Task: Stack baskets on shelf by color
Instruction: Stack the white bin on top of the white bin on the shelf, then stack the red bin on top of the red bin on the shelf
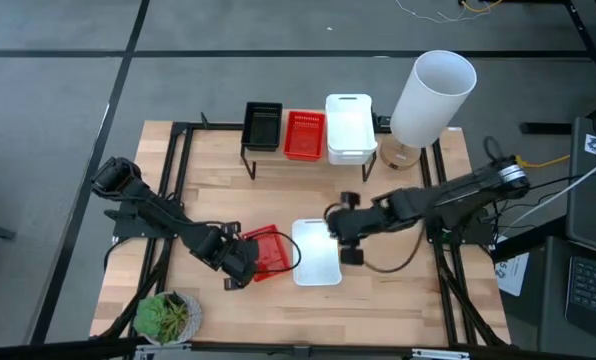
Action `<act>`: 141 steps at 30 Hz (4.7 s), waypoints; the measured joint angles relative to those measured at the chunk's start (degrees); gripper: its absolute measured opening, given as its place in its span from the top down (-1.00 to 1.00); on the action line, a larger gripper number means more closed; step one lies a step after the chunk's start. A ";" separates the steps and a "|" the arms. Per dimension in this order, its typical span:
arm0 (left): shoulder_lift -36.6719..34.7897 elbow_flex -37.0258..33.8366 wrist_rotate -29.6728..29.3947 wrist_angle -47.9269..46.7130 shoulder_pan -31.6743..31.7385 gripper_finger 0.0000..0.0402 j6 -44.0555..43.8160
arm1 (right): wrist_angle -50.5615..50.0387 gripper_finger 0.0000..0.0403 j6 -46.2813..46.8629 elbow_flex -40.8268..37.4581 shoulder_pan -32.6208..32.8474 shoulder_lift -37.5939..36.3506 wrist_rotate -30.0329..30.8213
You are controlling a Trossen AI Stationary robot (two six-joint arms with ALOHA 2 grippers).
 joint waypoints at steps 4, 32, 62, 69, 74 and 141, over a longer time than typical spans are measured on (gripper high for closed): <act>0.00 0.00 -1.67 -0.36 -0.66 0.57 -0.54 | 0.84 0.39 -1.93 0.00 0.89 6.23 -5.16; 0.04 -0.02 -3.22 -3.26 0.48 0.57 -0.23 | 7.21 0.39 7.02 -0.02 12.07 18.70 -9.99; 0.09 -0.04 -4.73 -1.97 0.48 0.57 -0.12 | -29.77 0.99 5.40 31.06 15.15 12.04 16.29; 0.09 -0.04 -4.73 -1.87 0.52 0.57 -0.12 | -41.99 0.99 -5.01 42.38 9.17 12.04 32.88; 0.09 -0.04 -4.73 -1.73 0.52 0.57 -0.12 | -46.62 1.00 -18.71 49.27 1.16 11.54 33.54; 0.09 -0.04 -5.17 -1.09 2.95 0.57 4.42 | -44.90 0.41 -62.47 36.35 -45.46 -0.58 -15.83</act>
